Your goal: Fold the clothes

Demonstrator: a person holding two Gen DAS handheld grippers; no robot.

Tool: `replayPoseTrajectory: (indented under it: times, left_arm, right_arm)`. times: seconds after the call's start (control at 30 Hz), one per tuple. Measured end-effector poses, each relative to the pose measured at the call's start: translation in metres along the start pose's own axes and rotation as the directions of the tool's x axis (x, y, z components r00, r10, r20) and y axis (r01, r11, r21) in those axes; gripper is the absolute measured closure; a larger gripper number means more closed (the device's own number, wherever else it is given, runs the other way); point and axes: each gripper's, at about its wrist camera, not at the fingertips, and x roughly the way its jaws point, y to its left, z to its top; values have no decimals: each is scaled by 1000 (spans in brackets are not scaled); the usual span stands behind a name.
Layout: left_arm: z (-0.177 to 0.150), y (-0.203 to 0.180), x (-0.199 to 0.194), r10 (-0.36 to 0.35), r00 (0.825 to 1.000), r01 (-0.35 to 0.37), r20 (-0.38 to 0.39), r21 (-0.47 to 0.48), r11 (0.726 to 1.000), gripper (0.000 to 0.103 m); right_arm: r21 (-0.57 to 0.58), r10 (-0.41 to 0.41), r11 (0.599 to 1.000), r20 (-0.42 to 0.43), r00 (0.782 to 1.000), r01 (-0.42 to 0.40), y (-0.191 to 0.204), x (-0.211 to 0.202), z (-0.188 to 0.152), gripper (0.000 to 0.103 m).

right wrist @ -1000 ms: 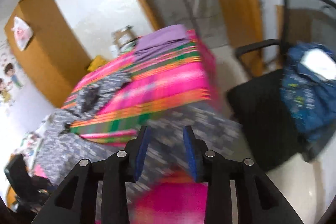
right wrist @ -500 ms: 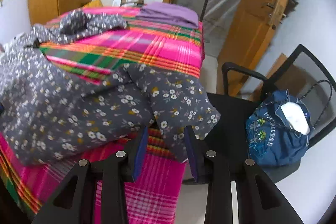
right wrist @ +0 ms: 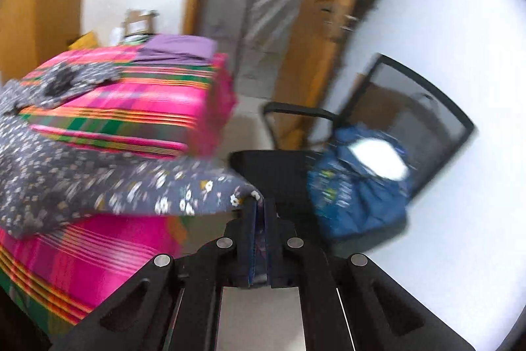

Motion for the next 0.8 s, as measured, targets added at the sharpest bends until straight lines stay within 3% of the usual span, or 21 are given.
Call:
replayPoseTrajectory:
  times: [0.1, 0.2, 0.33, 0.47, 0.57, 0.63, 0.8]
  left_arm:
    - [0, -1, -1, 0, 1000, 0, 1, 1, 1000, 98]
    - [0, 0, -1, -2, 1000, 2, 1, 2, 1000, 98]
    - [-1, -1, 0, 2, 1000, -2, -7, 5, 1000, 98]
    - [-1, -1, -2, 9, 1000, -9, -12, 4, 1000, 98]
    - [0, 1, 1, 15, 1000, -15, -15, -4, 1000, 98]
    - [1, 1, 2, 19, 1000, -19, -18, -8, 1000, 98]
    - [2, -2, 3, 27, 999, -27, -19, -6, 1000, 98]
  right_arm:
    - [45, -22, 999, -38, 999, 23, -23, -4, -17, 99]
    - [51, -1, 999, -128, 992, 7, -31, 7, -39, 98]
    - [65, -27, 997, -292, 956, 48, -36, 37, -71, 87]
    - [264, 14, 963, -267, 964, 59, -62, 31, -82, 74]
    - [420, 149, 905, -167, 975, -66, -69, 28, -75, 69]
    - [460, 268, 866, -96, 959, -196, -60, 33, -63, 66]
    - [364, 510, 811, -61, 858, -457, -6, 65, -24, 66]
